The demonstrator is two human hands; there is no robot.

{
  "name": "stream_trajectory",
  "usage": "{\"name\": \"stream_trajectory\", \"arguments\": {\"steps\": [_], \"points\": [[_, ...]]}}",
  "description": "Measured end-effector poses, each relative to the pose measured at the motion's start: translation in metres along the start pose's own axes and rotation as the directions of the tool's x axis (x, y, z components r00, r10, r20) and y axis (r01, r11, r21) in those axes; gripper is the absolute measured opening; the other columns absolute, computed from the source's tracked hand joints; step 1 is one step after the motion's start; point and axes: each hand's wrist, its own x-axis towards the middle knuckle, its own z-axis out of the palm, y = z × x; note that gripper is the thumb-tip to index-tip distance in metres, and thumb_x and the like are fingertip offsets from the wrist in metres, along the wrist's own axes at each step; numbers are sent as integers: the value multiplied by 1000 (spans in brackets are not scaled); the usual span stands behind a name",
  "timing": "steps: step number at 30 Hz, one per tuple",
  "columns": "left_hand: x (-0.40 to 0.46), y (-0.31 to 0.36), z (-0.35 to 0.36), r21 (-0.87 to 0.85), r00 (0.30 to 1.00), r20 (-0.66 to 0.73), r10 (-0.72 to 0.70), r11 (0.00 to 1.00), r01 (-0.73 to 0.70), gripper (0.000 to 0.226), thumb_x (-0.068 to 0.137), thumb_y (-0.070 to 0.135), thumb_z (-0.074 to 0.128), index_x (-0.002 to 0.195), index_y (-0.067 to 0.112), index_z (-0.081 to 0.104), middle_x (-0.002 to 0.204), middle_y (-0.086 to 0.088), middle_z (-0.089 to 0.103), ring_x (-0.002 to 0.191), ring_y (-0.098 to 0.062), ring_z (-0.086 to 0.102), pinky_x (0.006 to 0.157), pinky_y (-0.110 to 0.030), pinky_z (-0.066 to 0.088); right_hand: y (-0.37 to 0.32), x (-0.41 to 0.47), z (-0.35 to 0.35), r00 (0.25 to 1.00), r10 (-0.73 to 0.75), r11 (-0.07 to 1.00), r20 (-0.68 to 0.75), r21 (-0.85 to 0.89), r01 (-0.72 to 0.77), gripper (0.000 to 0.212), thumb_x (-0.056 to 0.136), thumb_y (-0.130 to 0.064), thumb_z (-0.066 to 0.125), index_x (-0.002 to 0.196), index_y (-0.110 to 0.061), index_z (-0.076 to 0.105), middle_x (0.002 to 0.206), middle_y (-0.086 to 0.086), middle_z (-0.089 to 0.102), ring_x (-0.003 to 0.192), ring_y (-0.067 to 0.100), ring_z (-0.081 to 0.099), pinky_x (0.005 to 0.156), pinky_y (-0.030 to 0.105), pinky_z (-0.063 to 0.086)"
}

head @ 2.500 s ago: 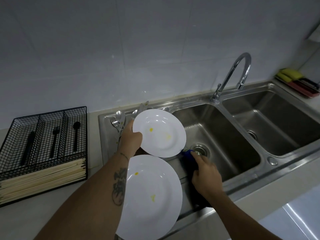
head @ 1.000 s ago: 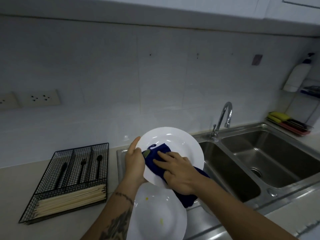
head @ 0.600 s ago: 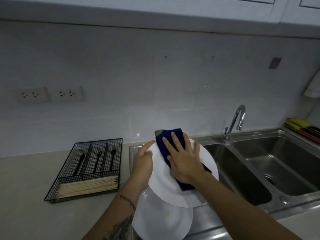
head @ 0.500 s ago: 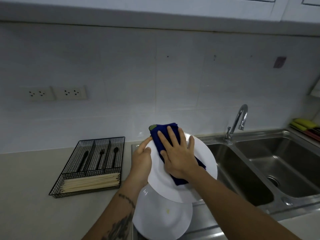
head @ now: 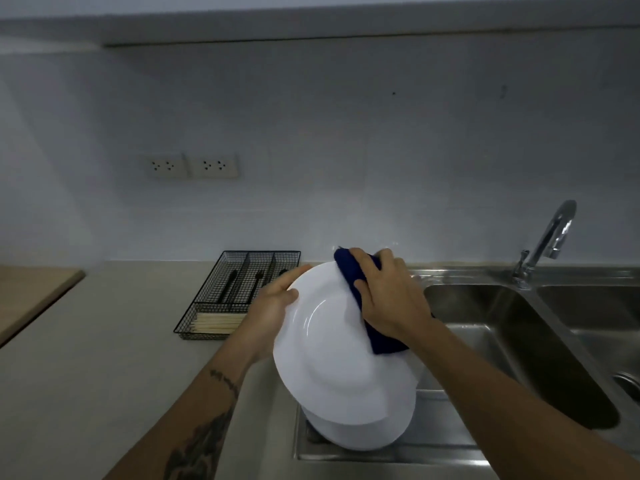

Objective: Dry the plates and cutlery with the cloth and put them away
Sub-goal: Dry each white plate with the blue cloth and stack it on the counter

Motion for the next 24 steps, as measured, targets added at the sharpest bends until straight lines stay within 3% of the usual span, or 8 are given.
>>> {"name": "stream_trajectory", "arguments": {"steps": [3, 5, 7, 10, 15, 18, 22, 24], "points": [[-4, -1, -12, 54, 998, -22, 65, 997, -64, 55, 98, -1, 37, 128, 37, 63, 121, 5, 69, 107, -21, 68, 88, -40, 55, -24, 14, -3, 999, -42, 998, -34, -58, 40, 52, 95, -38, 42, 145, -33, 27, 122, 5, 44, 97, 27, 45, 76, 40, 47], [-7, 2, -15, 46, 990, -56, 129, 991, -126, 53, 99, -1, 37, 130, 35, 61, 118, 8, 70, 103, -15, 69, 87, -34, 55, -43, 21, 1, 997, -57, 991, -42, -125, 52, 57, 94, -40, 41, 147, -29, 27, 137, 9, 41, 111, 33, 44, 93, 46, 41], [-8, 7, -22, 9, 975, -132, 178, 984, -179, 53, 98, -3, 38, 127, 34, 63, 112, 12, 72, 97, -8, 69, 86, -29, 55, -66, 23, 8, 997, -79, 986, -7, -145, 77, 63, 94, -41, 38, 152, -28, 19, 155, 12, 25, 138, 39, 26, 112, 57, 23], [-7, 11, -48, -44, 959, -228, 169, 982, -184, 50, 97, -3, 39, 122, 30, 67, 108, 9, 73, 94, -11, 70, 80, -29, 55, -90, 23, 21, 995, -94, 980, 35, -170, 99, 64, 95, -45, 25, 155, -30, 9, 163, 8, 6, 149, 36, 2, 114, 66, 0], [-9, 9, -97, -34, 957, -232, 175, 982, -188, 49, 96, -4, 39, 119, 27, 70, 109, 10, 73, 96, -10, 70, 79, -28, 55, -104, 11, 44, 976, 216, 946, 5, -247, -208, 69, 90, -44, 31, 155, -26, 16, 161, 12, 19, 147, 40, 12, 111, 71, 3], [-2, 5, -108, -41, 968, -197, 159, 985, -170, 47, 96, -3, 40, 121, 24, 69, 117, 4, 70, 104, -17, 67, 92, -38, 54, -127, 14, 55, 959, 282, 939, -5, -205, -277, 72, 89, -44, 29, 156, -21, 14, 162, 13, 15, 148, 41, 8, 113, 67, 7], [10, 10, -111, -117, 971, -204, 123, 982, -149, 46, 92, -5, 42, 114, 24, 72, 116, -2, 71, 106, -23, 67, 98, -43, 52, -176, 24, 54, 994, 84, 996, 76, -30, -82, 72, 90, -44, 14, 156, -20, -3, 164, 8, -5, 149, 34, -9, 118, 57, 5], [17, 15, -121, -207, 966, -234, 109, 965, -159, 46, 90, -8, 43, 112, 20, 73, 109, -8, 73, 96, -23, 69, 88, -37, 55, -193, 17, 48, 978, -94, 991, 184, 114, 74, 65, 97, -40, 18, 156, -26, -5, 164, -1, -10, 149, 24, -13, 121, 48, -2]]}}
